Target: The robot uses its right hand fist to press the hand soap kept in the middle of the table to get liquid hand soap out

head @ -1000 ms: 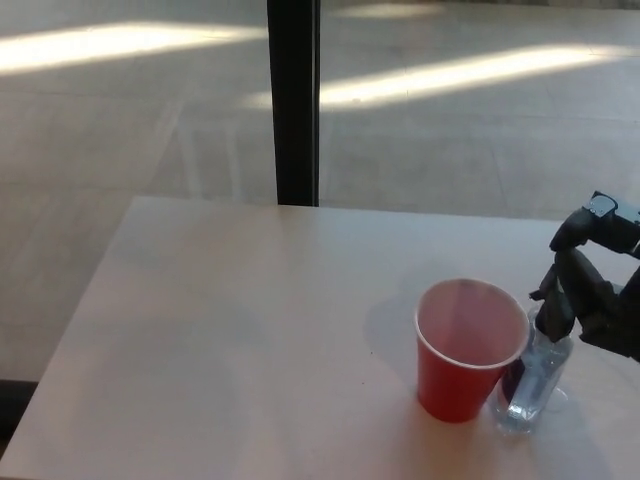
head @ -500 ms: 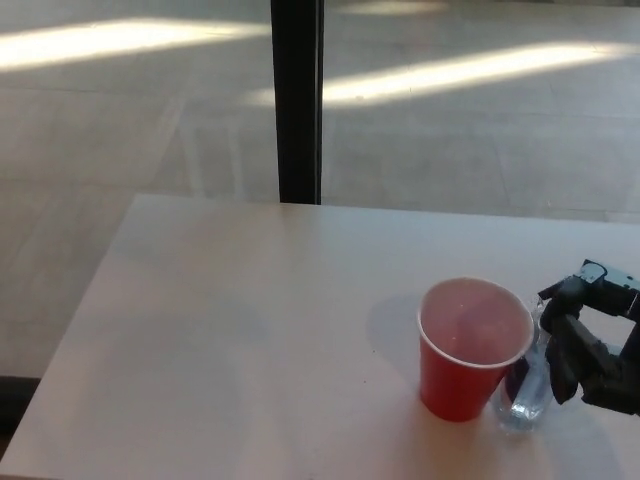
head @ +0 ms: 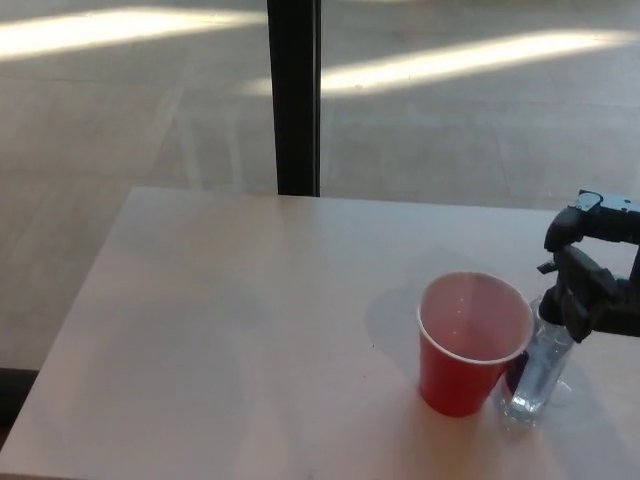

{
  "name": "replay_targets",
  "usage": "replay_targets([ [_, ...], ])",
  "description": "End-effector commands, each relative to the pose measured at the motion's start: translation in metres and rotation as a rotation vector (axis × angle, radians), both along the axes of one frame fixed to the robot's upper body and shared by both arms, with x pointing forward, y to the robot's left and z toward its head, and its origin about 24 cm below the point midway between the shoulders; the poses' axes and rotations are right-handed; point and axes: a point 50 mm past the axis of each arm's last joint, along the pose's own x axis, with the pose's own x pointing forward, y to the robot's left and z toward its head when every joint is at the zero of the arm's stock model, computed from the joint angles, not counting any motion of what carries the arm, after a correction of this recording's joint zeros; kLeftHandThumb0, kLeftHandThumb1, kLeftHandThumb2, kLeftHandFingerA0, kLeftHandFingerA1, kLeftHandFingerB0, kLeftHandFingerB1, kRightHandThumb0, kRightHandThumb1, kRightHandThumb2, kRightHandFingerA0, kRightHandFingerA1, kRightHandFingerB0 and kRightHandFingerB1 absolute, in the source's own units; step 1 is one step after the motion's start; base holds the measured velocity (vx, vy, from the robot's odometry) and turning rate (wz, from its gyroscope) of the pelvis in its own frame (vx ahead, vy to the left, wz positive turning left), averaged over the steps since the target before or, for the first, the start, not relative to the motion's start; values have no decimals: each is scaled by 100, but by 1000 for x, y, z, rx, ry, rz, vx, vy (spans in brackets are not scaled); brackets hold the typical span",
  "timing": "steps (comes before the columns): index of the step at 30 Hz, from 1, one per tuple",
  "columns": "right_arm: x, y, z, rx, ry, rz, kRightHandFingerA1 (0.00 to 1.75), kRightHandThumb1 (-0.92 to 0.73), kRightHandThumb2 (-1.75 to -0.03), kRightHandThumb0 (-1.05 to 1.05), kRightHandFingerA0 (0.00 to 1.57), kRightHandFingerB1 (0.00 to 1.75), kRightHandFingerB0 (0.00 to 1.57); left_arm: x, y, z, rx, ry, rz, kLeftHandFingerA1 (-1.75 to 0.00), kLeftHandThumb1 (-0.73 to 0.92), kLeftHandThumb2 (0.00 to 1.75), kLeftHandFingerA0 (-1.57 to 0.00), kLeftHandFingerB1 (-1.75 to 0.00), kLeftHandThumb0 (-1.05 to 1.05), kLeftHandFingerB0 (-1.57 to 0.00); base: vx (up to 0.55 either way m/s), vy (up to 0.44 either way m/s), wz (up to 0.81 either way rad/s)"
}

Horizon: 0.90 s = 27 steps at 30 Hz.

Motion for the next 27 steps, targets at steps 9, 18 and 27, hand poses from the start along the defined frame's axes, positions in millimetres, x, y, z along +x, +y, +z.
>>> replay_targets([
  [9, -35, -80, 195, 296, -426, -159, 175, -57, -117, -28, 97, 166, 65, -8, 9, 6, 37, 21, 24, -76, 69, 60, -72, -55, -53, -54, 0, 0, 0],
  [18, -85, -173, 200, 592, -356, -489, 152, -18, -98, -21, 120, 97, 110, -12, 9, 5, 32, 26, 11, -71, 69, 60, -71, -53, -54, -54, 0, 0, 0],
  [27, -117, -207, 175, 596, -204, -654, 138, -5, -89, -22, 137, 104, 118, -13, 9, 5, 34, 35, 12, -72, 70, 60, -70, -53, -53, -53, 0, 0, 0],
])
